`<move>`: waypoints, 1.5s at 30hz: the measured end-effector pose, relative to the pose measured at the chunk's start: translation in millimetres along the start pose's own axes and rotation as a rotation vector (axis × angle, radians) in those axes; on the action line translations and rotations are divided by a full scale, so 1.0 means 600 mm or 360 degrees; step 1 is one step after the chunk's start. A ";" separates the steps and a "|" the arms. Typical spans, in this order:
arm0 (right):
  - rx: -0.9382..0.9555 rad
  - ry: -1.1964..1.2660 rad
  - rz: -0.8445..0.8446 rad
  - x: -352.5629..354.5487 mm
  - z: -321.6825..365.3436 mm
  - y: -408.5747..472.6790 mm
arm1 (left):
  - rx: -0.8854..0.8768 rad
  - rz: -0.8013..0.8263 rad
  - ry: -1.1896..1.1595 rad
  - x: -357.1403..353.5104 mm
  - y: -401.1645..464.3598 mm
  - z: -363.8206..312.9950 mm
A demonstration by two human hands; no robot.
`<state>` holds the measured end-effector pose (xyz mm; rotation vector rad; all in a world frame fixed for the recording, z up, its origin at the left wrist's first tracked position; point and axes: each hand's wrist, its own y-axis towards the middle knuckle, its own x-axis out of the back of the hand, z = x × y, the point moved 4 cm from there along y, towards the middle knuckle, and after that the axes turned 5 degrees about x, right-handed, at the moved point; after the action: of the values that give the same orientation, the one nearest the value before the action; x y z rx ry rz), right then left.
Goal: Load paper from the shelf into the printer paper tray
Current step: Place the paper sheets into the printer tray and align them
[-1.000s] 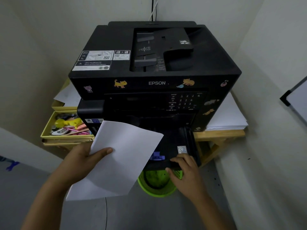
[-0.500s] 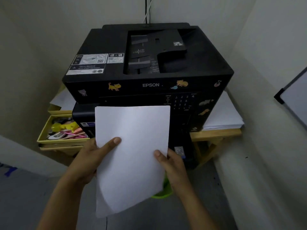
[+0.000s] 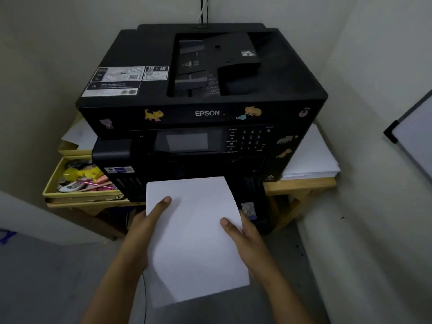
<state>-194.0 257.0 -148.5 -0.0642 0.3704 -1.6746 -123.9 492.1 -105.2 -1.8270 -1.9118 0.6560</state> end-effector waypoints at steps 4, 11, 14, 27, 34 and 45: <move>-0.0061 0.0078 -0.0027 0.006 -0.005 -0.001 | 0.0140 -0.0006 -0.0119 -0.004 0.007 0.006; -0.0174 0.0057 -0.0036 0.022 -0.008 -0.006 | 0.0190 -0.0034 -0.0058 -0.022 0.017 0.013; -0.0179 0.0112 -0.0118 0.035 -0.005 -0.003 | 0.0289 0.0147 -0.0245 -0.032 0.026 0.034; -0.0567 0.0010 -0.0187 0.062 -0.005 0.025 | 0.0162 0.0212 0.0186 -0.046 0.066 0.067; -0.0478 -0.0180 -0.0150 0.078 0.012 0.035 | 0.0158 0.0144 0.0254 -0.058 0.102 0.069; -0.0541 -0.0318 -0.0112 0.081 0.025 0.061 | 0.0210 0.0178 0.0321 -0.066 0.132 0.070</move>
<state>-162.0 203.1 -152.8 -0.4978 0.5018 -1.6419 -83.4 452.9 -185.1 -1.8507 -1.6093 0.5938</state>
